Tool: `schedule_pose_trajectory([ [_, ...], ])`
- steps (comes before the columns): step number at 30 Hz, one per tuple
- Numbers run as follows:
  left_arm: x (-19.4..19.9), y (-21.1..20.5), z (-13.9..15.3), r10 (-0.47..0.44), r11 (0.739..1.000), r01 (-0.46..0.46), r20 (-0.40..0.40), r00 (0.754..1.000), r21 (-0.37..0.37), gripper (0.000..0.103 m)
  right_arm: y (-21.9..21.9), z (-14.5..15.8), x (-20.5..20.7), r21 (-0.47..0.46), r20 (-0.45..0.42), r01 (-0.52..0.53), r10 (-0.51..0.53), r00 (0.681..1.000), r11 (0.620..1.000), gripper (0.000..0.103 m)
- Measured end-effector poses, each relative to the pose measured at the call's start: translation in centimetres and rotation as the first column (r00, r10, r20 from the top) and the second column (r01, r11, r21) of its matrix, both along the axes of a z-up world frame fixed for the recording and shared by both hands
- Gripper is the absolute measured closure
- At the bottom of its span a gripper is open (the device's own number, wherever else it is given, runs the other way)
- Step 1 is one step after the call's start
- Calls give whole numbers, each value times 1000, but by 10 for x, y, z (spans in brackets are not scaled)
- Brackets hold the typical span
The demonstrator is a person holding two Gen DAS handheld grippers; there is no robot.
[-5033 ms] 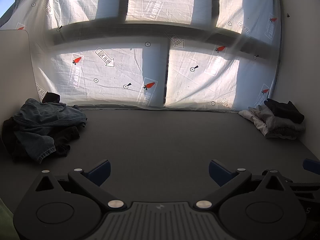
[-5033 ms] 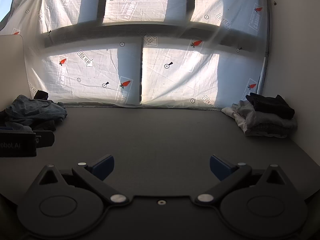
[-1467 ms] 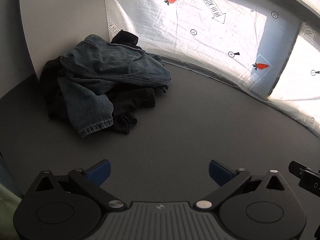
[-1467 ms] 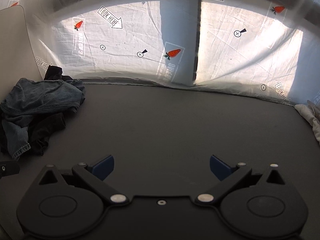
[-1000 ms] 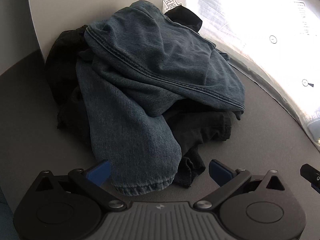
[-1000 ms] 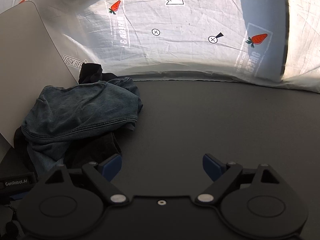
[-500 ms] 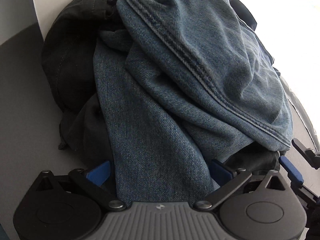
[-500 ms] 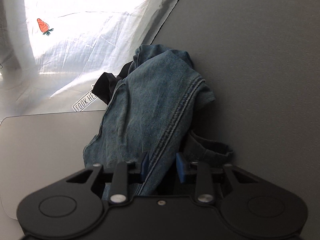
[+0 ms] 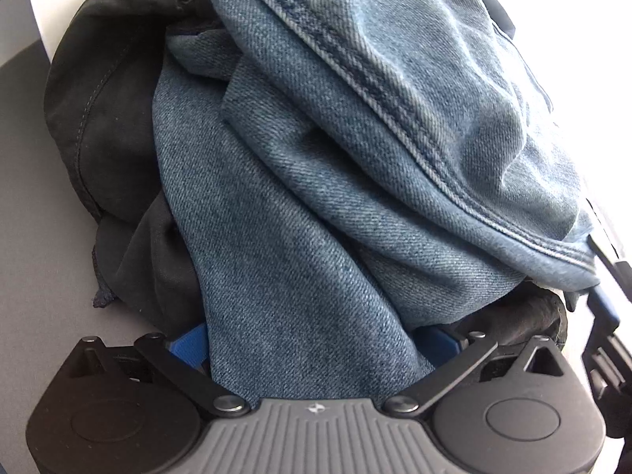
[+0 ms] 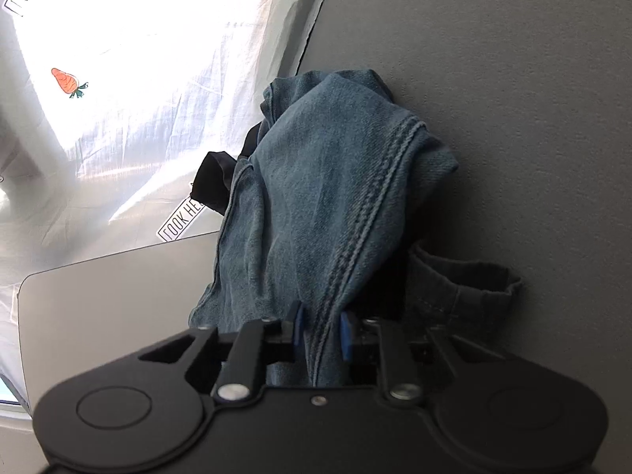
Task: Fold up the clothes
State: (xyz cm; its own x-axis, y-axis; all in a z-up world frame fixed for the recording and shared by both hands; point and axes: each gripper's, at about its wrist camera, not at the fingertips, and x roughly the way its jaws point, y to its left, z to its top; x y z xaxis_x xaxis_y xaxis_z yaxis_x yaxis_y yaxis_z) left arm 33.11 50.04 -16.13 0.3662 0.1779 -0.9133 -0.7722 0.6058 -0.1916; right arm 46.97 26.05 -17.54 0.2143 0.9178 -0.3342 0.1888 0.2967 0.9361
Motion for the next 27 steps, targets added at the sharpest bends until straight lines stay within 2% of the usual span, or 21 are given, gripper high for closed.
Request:
schedule_pose_trajectory([
  [1, 0, 1, 0, -1, 1000, 1, 3, 1000, -2, 0, 1, 8, 0, 8, 47, -9, 8, 999, 1000, 97],
  [3, -2, 1, -1, 0, 1000, 0, 8, 1000, -5, 0, 2, 22, -1, 19, 131, -27, 25, 991, 999, 97],
  [5, -3, 2, -1, 1, 1000, -1, 8, 1000, -5, 0, 5, 23, 3, 4, 132, -48, 47, 990, 999, 96],
  [8, -3, 2, 0, 0, 1000, 0, 6, 1000, -5, 0, 13, 7, 10, -3, 55, -70, 70, 996, 998, 90],
  [12, -1, 0, 3, -3, 1000, 3, 12, 1000, -5, 0, 21, -15, 9, 58, -43, -59, 62, 997, 997, 62],
  [14, -2, -2, 3, -2, 1000, 2, 15, 1000, 0, 0, 28, -18, 8, 78, -60, -57, 62, 996, 995, 59],
  [15, -2, -3, 4, 0, 1000, 0, 15, 1000, 3, 0, 31, -17, 7, 75, -50, -58, 62, 997, 995, 61],
  [19, -4, -7, 5, 16, 1000, -16, 22, 1000, -5, 0, 32, -5, 7, 48, 41, -69, 67, 997, 996, 87],
  [24, -25, -15, 19, 72, 997, -69, 53, 996, -42, 1, -2, 28, 1, 66, 158, -9, -1, 988, 998, 92],
  [27, -40, -33, 32, 85, 996, -83, 74, 994, -31, 1, -37, 55, 4, 77, 232, 48, -65, 971, 996, 92],
])
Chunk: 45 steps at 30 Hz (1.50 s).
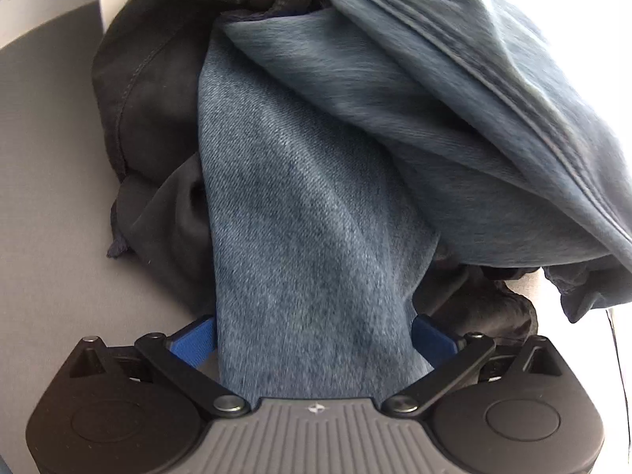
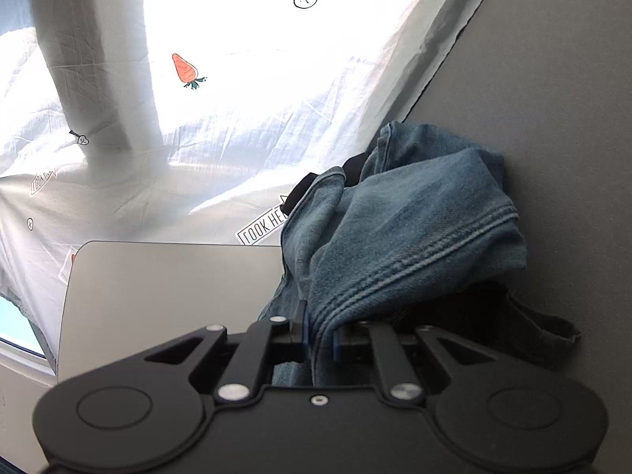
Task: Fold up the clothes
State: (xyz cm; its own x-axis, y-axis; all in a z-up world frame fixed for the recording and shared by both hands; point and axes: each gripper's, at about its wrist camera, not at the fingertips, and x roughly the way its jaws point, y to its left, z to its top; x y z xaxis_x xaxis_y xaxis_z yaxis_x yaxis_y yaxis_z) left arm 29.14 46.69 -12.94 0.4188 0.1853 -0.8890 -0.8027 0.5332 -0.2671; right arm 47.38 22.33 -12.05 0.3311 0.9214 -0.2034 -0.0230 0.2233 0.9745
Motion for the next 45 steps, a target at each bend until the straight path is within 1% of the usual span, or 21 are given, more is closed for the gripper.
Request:
schedule_pose_trajectory([
  [4, -17, -33, 19, -3, 999, 2, 12, 1000, 45, 1, -68, 30, 2, 12, 73, 96, -97, 993, 995, 93],
  [7, -28, -64, 34, -8, 998, 6, 33, 999, 66, 1, -131, 50, -3, 9, 145, 170, -169, 975, 985, 93],
  [10, -40, -89, 44, -24, 997, 19, 56, 998, 81, 1, -207, 68, -13, -4, 216, 263, -256, 942, 965, 94],
  [13, -41, -129, 48, -52, 995, 46, 66, 996, 88, 1, -299, 77, -26, -23, 261, 391, -372, 891, 920, 94],
  [16, -44, -181, 36, -94, 992, 88, 67, 993, 88, 1, -399, 76, -45, -93, 296, 534, -488, 821, 841, 94],
  [18, -48, -210, 29, -124, 989, 118, 62, 990, 89, 1, -458, 69, -61, -158, 336, 628, -557, 760, 762, 94],
  [20, -51, -240, 23, -150, 986, 145, 51, 987, 84, 1, -518, 60, -79, -249, 371, 692, -593, 715, 678, 93],
  [21, -52, -255, 20, -161, 984, 158, 46, 986, 77, 1, -544, 53, -85, -309, 382, 699, -589, 712, 645, 92],
  [22, -53, -269, 17, -174, 983, 171, 40, 984, 69, 1, -567, 43, -91, -393, 374, 689, -579, 724, 609, 90],
  [24, -51, -290, 6, -200, 979, 199, 19, 980, 49, 1, -603, 13, -102, -571, 286, 616, -571, 769, 544, 86],
  [25, -50, -300, 0, -212, 976, 212, 7, 977, 40, 1, -614, -3, -110, -622, 242, 578, -572, 784, 528, 86],
  [27, -45, -317, -10, -228, 973, 228, -15, 974, 23, 1, -627, -30, -134, -658, 203, 548, -579, 789, 516, 83],
  [28, -43, -323, -14, -229, 973, 229, -23, 973, 13, 1, -632, -42, -144, -673, 184, 533, -582, 792, 512, 76],
  [29, -41, -330, -18, -230, 973, 230, -29, 973, 3, 1, -633, -49, -150, -678, 168, 520, -580, 797, 519, 72],
  [32, -29, -343, -27, -237, 971, 236, -36, 971, -29, 1, -636, -61, -152, -658, 118, 495, -572, 812, 568, 71],
  [34, -21, -347, -32, -238, 971, 237, -48, 970, -30, 1, -637, -57, -141, -649, 144, 515, -574, 806, 560, 71],
  [36, -16, -348, -36, -231, 973, 230, -78, 970, -18, 1, -636, -40, -125, -648, 207, 543, -563, 800, 533, 69],
  [37, -16, -349, -36, -227, 974, 227, -90, 970, -13, 1, -632, -34, -117, -655, 240, 546, -541, 806, 522, 68],
  [39, -18, -349, -37, -216, 976, 216, -105, 971, -12, 1, -619, -21, -104, -695, 317, 542, -476, 821, 472, 67],
  [42, -23, -348, -40, -210, 978, 210, -120, 970, -11, 1, -598, -5, -95, -755, 415, 544, -376, 829, 366, 65],
  [45, -25, -348, -42, -211, 977, 212, -133, 968, -7, 2, -590, 5, -100, -769, 504, 581, -304, 808, 268, 56],
])
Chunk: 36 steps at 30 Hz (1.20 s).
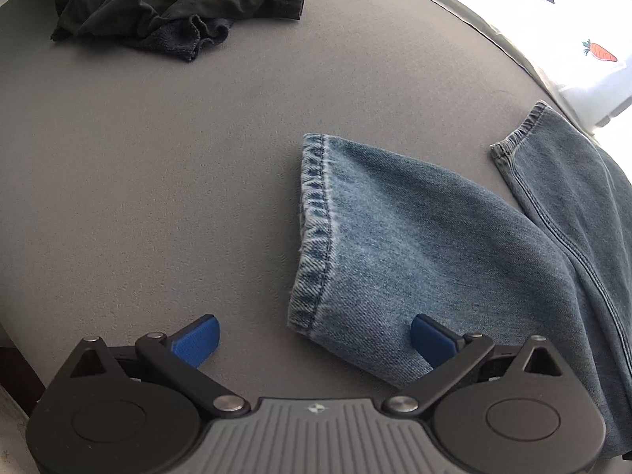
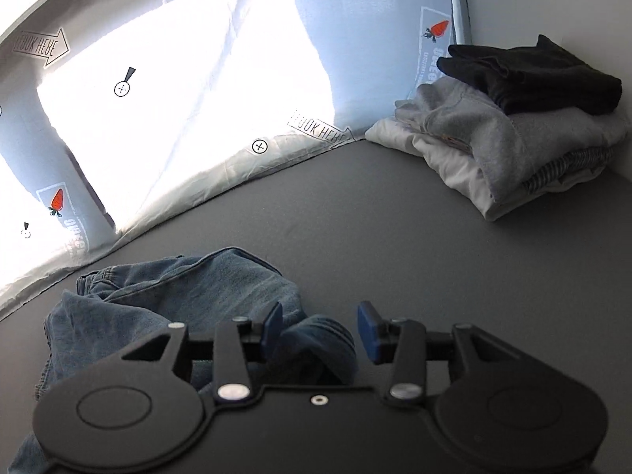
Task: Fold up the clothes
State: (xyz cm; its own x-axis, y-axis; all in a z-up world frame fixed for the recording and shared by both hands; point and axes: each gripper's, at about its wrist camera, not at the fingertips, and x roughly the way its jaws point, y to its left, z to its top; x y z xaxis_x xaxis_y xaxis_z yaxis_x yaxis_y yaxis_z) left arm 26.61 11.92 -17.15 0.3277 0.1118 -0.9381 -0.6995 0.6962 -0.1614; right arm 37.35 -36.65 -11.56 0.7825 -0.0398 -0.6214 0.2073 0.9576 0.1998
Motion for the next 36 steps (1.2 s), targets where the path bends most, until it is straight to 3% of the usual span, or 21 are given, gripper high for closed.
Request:
schedule_pose_trajectory([
  [3, 8, -1, -1, -21, 1000, 21, -23, 1000, 21, 2, -4, 0, 11, -49, -10, -27, 27, 1000, 998, 43],
  [6, 19, 0, -2, -55, 997, 56, -33, 998, 46, 2, -10, -2, 27, -62, -36, -57, 55, 998, 996, 40],
  [10, 32, 2, -5, -76, 995, 78, -48, 996, 59, 2, 5, -4, 58, -19, -36, -165, 164, 986, 986, 26],
  [14, 40, 0, -6, -104, 991, 108, -56, 993, 83, 4, 30, -3, 111, 6, -39, -288, 288, 957, 957, 24],
  [16, 43, -3, -5, -121, 987, 126, -54, 991, 98, 7, 47, -2, 140, -2, -46, -371, 370, 928, 929, 22],
  [19, 46, -6, -3, -138, 982, 142, -40, 990, 126, 16, 75, -15, 187, 23, -102, -532, 531, 841, 846, 21],
  [20, 46, -8, -1, -148, 979, 150, -30, 989, 137, 24, 83, -22, 202, 43, -128, -568, 569, 813, 822, 21],
  [24, 52, -17, 3, -192, 964, 191, -11, 981, 183, 45, 106, -52, 237, 211, -189, -620, 654, 732, 756, 26],
  [25, 52, -18, 4, -198, 963, 195, -2, 980, 188, 49, 110, -57, 238, 219, -202, -612, 649, 733, 760, 36],
  [26, 53, -19, 5, -201, 963, 195, 11, 980, 187, 61, 113, -62, 239, 228, -214, -604, 645, 734, 764, 41],
  [28, 56, -18, 7, -200, 968, 191, 42, 979, 163, 83, 115, -64, 235, 214, -213, -584, 621, 755, 783, 74],
  [31, 62, -18, 12, -210, 968, 195, 80, 974, 158, 89, 94, -50, 219, 248, -99, -553, 588, 802, 796, 88],
  [36, 91, -14, 47, -253, 950, 207, 189, 949, 233, 91, 54, 6, 190, 195, 87, -490, 483, 871, 850, 92],
])
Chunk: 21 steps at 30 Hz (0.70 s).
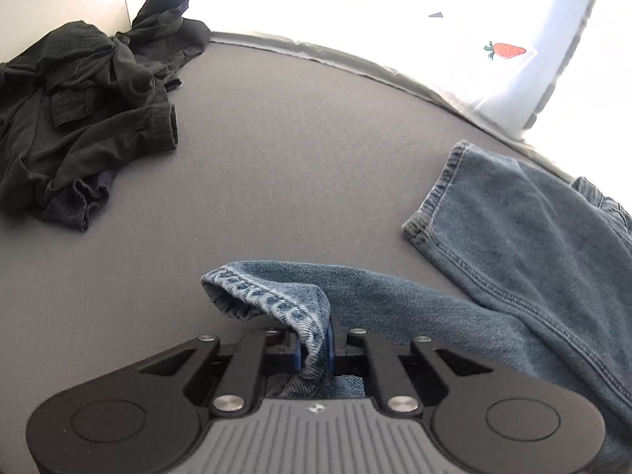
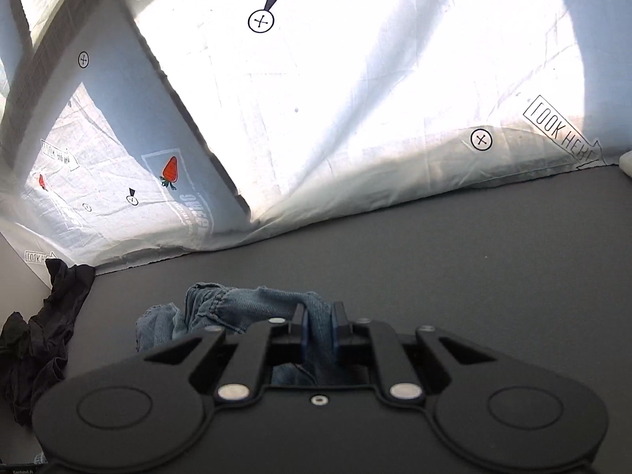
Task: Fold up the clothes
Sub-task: 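Grasp a jeans leg hem with the left gripper and lift it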
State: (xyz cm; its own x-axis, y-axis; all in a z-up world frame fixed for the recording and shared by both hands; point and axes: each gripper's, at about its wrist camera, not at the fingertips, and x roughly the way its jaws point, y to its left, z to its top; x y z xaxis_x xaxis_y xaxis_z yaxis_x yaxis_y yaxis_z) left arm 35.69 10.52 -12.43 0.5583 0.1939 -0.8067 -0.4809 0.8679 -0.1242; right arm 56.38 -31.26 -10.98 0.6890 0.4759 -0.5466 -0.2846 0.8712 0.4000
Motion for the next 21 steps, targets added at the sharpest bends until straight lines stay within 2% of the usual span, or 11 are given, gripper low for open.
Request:
schedule_pose_trajectory([
  [3, 32, 8, 38, -14, 999, 8, 123, 992, 50, 92, -36, 39, -11, 57, 78, 110, -114, 990, 992, 92],
  [5, 52, 13, 67, -22, 997, 5, 213, 977, 82, 92, -60, 67, -20, 63, 147, 188, -196, 970, 980, 93],
  [8, 79, 23, 113, -14, 994, -24, 341, 940, 106, 92, -105, 107, -34, 100, 239, 323, -337, 911, 941, 95],
  [10, 89, 29, 124, 7, 994, -46, 365, 931, 96, 92, -134, 117, -46, 94, 270, 405, -415, 869, 909, 103],
  [12, 97, 36, 131, 33, 994, -69, 381, 924, 81, 92, -163, 128, -57, 91, 302, 485, -488, 819, 870, 103],
  [13, 98, 37, 125, 59, 994, -88, 365, 929, 62, 92, -176, 131, -63, 88, 309, 518, -518, 798, 851, 103],
  [14, 96, 38, 116, 81, 993, -105, 336, 938, 54, 91, -184, 126, -65, 71, 280, 530, -527, 803, 845, 103],
  [17, 85, 40, 71, 136, 988, -147, 181, 974, 48, 90, -185, 100, -75, -27, 204, 531, -516, 832, 847, 102],
  [19, 66, 46, 47, 173, 985, -172, 119, 978, -13, 89, -178, 76, -81, -48, 133, 512, -503, 854, 857, 101],
  [21, 45, 54, 26, 212, 975, -206, 73, 974, -87, 84, -172, 51, -86, -41, 57, 506, -503, 862, 862, 98],
])
